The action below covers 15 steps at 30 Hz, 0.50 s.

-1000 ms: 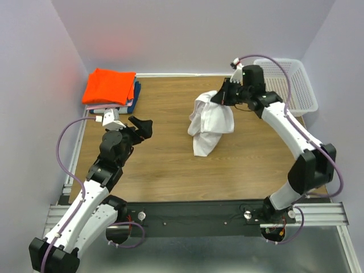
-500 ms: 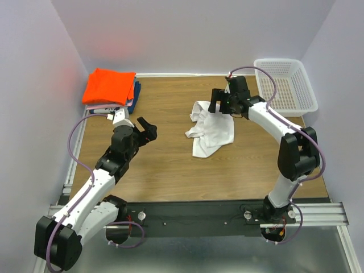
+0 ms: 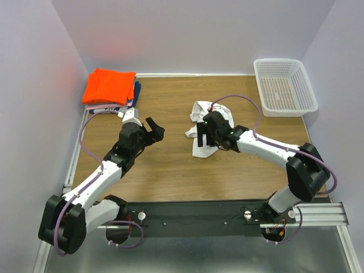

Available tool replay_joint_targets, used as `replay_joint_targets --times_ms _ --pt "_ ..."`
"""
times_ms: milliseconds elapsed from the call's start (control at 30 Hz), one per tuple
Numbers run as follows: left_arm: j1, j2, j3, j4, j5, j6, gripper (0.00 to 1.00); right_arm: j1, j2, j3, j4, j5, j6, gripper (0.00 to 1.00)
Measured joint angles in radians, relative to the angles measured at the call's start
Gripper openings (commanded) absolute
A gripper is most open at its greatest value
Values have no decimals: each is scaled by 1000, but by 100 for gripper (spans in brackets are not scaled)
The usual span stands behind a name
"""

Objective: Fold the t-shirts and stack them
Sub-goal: Flatten the tshirt out

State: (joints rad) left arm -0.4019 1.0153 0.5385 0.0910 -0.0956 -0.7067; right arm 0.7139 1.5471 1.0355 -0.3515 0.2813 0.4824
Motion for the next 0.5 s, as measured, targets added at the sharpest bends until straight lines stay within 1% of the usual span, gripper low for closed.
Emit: replay_joint_targets --times_ms 67,100,200,233,300,367,400,467,500 --pt "-2 34 0 13 14 2 98 24 40 -2 0 23 21 94" --pt "-3 47 0 15 19 2 98 33 58 -2 0 33 28 89" --pt "-11 76 0 19 33 3 98 44 115 1 -2 64 55 79" --pt "-12 79 0 21 35 3 98 44 128 2 -2 71 58 78" --pt "-13 83 0 22 38 3 98 44 161 7 -2 100 71 69" --pt "-14 83 0 25 39 3 98 44 180 11 -2 121 75 65" --pt "-15 84 0 28 40 3 98 44 190 17 -3 136 80 56" --pt "-17 84 0 34 40 4 98 44 201 27 -2 155 89 49" --pt "-18 85 0 36 41 5 98 44 204 31 -2 159 85 47"
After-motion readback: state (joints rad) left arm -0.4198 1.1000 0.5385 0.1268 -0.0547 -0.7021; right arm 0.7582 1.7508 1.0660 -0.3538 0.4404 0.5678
